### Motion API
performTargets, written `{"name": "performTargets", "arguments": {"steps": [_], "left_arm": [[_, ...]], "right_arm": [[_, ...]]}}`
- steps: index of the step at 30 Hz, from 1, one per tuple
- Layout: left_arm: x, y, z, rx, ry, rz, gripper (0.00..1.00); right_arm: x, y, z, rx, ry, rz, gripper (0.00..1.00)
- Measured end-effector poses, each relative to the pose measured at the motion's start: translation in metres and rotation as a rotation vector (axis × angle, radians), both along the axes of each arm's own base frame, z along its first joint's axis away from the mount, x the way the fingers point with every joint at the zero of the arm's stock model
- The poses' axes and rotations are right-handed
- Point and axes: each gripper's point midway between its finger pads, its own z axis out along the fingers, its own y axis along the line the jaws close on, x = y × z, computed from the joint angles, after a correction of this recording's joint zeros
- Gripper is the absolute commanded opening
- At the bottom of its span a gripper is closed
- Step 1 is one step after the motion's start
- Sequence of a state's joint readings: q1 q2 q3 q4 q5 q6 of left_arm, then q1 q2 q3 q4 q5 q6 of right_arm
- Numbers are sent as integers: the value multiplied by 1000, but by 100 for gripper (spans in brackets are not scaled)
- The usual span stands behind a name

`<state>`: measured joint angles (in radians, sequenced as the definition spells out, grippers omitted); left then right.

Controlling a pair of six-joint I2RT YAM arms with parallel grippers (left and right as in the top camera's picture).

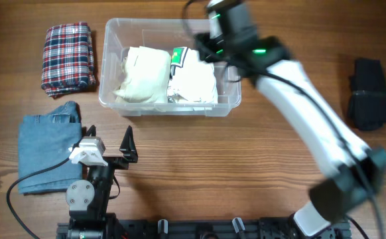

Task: Pack container
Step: 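Open the right gripper and withdraw it from the bin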

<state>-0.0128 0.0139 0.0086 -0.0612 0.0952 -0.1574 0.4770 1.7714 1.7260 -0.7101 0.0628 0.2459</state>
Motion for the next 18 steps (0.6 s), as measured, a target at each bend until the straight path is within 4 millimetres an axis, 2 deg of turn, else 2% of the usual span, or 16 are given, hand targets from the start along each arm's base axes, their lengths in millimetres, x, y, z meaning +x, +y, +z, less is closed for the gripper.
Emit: {"name": "performTargets", "arguments": {"steps": [2, 4, 7, 8, 9, 11, 13, 16, 17, 18], "left_arm": [[0, 0, 0, 0, 0, 0, 100], [0, 0, 0, 0, 0, 0, 100], [0, 0, 0, 0, 0, 0, 100], [0, 0, 0, 0, 0, 0, 100], [0, 0, 0, 0, 0, 0, 100], [0, 0, 0, 0, 0, 0, 100], [0, 0, 0, 0, 0, 0, 100], [0, 0, 0, 0, 0, 0, 100], [0, 0, 0, 0, 0, 0, 100], [0, 0, 0, 0, 0, 0, 100]], "right_arm": [[-1, -55, 41, -86, -97, -109, 72], [-5, -130, 70, -238, -159, -273, 75], [-11, -219, 73, -435, -124, -451, 77], [-12, -245, 68, -482, -99, -501, 76], [-12, -259, 64, -507, -80, -526, 77], [-16, -301, 46, -562, -10, -597, 79], [-19, -341, 17, -603, 90, -645, 84], [-23, -380, -28, -634, 225, -683, 85], [-26, -399, -57, -646, 306, -696, 85], [-28, -409, -73, -651, 351, -702, 85]]}}
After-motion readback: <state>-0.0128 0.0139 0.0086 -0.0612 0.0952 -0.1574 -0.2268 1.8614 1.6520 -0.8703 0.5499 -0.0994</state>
